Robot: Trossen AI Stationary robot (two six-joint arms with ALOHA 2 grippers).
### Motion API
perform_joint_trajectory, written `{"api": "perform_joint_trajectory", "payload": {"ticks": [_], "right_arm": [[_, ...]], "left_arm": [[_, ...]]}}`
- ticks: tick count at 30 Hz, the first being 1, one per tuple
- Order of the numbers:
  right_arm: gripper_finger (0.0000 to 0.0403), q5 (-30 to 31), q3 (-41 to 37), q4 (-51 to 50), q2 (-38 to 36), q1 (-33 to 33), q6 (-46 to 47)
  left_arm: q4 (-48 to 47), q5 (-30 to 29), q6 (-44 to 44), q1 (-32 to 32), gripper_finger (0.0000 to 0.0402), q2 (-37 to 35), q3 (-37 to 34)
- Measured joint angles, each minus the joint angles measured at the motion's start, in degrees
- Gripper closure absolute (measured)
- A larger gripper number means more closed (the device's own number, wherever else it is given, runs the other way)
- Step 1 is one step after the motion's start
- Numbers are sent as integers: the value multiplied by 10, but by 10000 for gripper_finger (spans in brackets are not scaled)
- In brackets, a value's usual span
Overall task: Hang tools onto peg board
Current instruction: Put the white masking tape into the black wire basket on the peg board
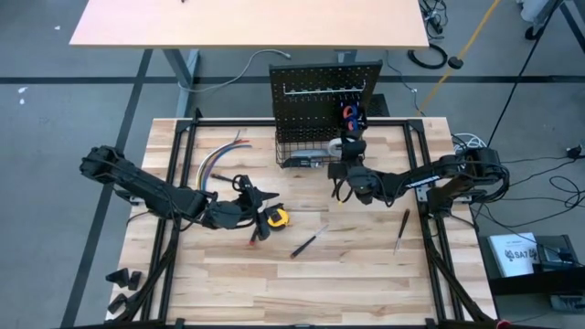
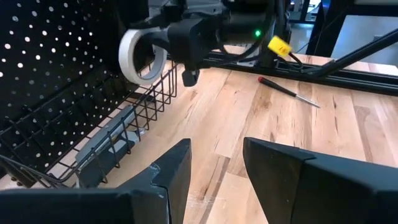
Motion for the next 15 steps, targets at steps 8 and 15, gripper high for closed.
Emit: {"api": "perform_joint_trajectory", "payload": {"ticks": [8, 15], "right_arm": [[369, 1, -32, -9, 0, -1, 40], [283, 3, -34, -54, 0, -1, 131]], "left_arm": [[-1, 0, 0, 0, 248, 0, 0], [-1, 0, -2, 0, 248, 0, 0]]}}
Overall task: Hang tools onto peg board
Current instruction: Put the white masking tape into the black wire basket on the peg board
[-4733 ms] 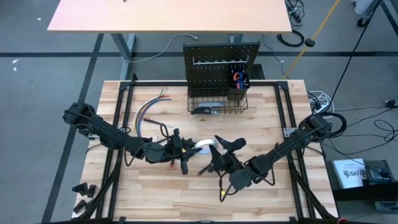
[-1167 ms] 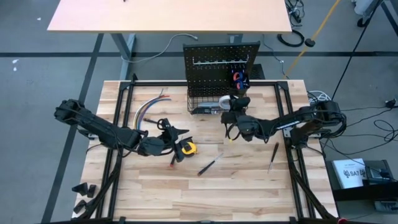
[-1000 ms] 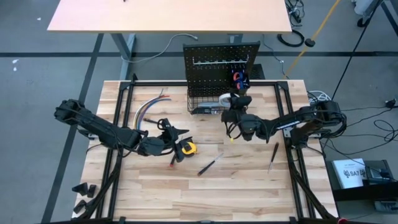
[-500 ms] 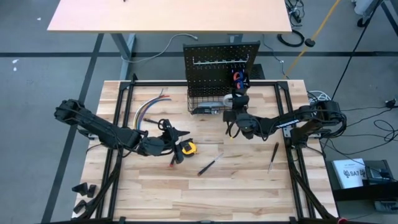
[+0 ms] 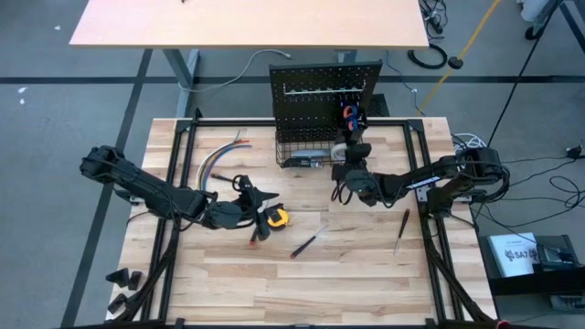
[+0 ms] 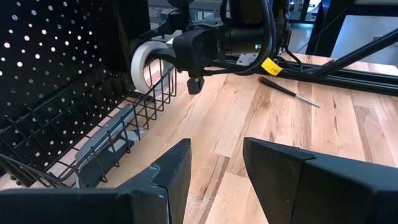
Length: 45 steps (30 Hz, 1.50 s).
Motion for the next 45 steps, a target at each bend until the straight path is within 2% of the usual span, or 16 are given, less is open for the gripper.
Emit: {"api": "perform_joint_trajectory", "payload": {"ticks": [6, 12, 15, 24, 30, 40, 45], "right_arm": [[232, -1, 0, -33, 0, 0, 31], [210, 5, 0, -54, 0, 1, 45], [204, 36, 0, -60, 0, 9, 40], [199, 30, 0, -72, -3, 53, 16], [199, 48, 0, -81, -3, 76, 16], [199, 86, 0, -191, -3, 74, 121], [199, 57, 0, -196, -3, 88, 150]], "left_arm": [[0, 0, -1, 0, 248, 0, 0], [-2, 0, -1, 0, 248, 0, 0], [-3, 0, -2, 0, 248, 0, 0], [-16, 0, -4, 0, 248, 0, 0], [-16, 0, -17, 0, 248, 0, 0], [-31, 0, -31, 0, 248, 0, 0], [-31, 0, -32, 0, 248, 0, 0]]}}
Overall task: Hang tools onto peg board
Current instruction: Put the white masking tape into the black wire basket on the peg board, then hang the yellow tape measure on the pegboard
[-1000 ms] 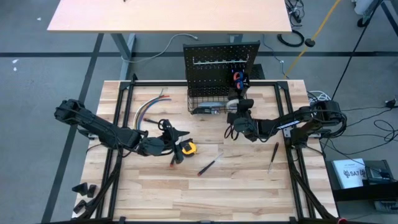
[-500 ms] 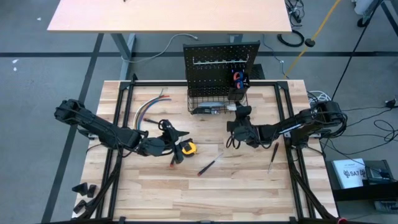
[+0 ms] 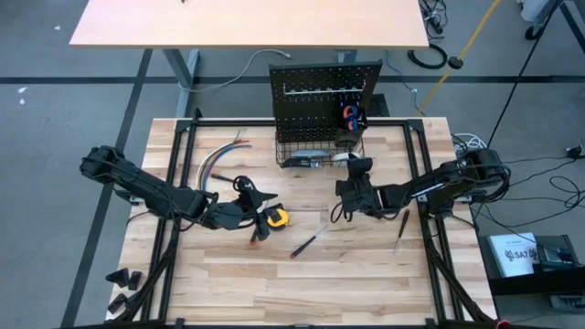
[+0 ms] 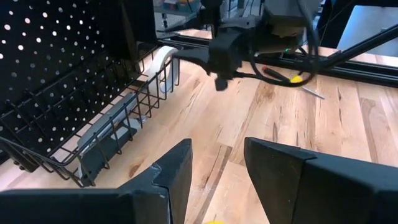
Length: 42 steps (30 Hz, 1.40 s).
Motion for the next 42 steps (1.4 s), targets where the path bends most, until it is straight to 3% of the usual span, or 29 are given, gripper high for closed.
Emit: {"api": "perform_joint_trajectory", "payload": {"ticks": [11, 14, 17, 20, 26, 30, 33, 38, 42], "right_arm": [[199, -26, 0, -1, 0, 66, 91], [199, -27, 0, 0, 0, 91, 152], [199, -56, 2, 2, 0, 121, 274], [199, -200, 12, 17, 0, 144, 453], [199, -669, 16, 177, 0, 148, 708], [199, -912, 16, 238, 0, 168, 894], [200, -1021, 16, 222, 0, 199, 1065], [200, -1126, 16, 126, 0, 273, 1344], [200, -1223, 16, 39, 0, 322, 1503]], "left_arm": [[-2, 2, -1, 0, 248, 0, 0], [-2, 11, -1, 0, 248, 0, 0], [-2, 13, 0, 0, 248, 0, 0], [-2, 21, 4, 0, 248, 0, 0], [-2, 54, 5, 0, 248, 0, 0], [-2, 83, 4, 0, 248, 0, 0], [-2, 105, 1, -1, 248, 0, 0], [-2, 107, 1, -8, 248, 0, 0], [-1, 107, 1, -11, 248, 0, 0]]}}
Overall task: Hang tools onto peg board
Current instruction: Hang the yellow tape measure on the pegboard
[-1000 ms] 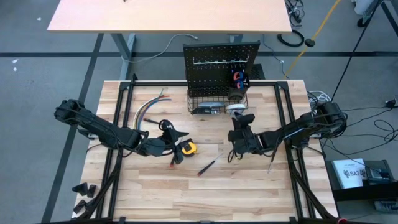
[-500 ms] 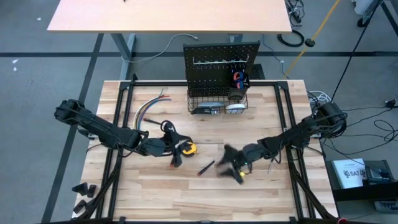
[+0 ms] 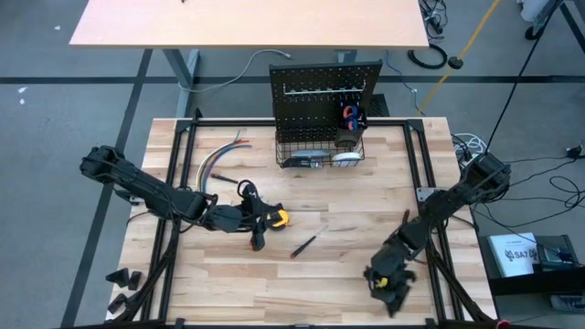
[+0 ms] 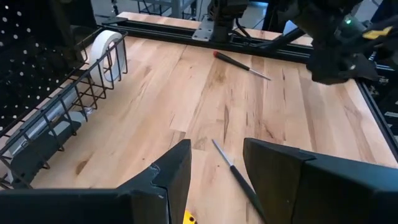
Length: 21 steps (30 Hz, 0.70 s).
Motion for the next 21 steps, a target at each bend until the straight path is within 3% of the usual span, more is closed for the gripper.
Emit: {"api": "perform_joint_trajectory", "payload": {"ticks": [5, 9, 15, 18, 21], "right_arm": [[200, -90, 0, -172, -12, 16, 46], [200, -50, 0, -361, -57, 11, -16], [200, 179, 54, -689, -150, 11, -48], [200, 362, 116, -837, -182, 21, -45], [200, 598, 183, -949, -194, 41, -14]], "left_arm": [[0, 0, 3, 0, 248, 0, 0], [1, 0, 4, 0, 248, 0, 0], [2, -1, 18, 0, 248, 0, 0], [5, -1, 18, 0, 248, 0, 0], [7, -1, 18, 0, 248, 0, 0]]}}
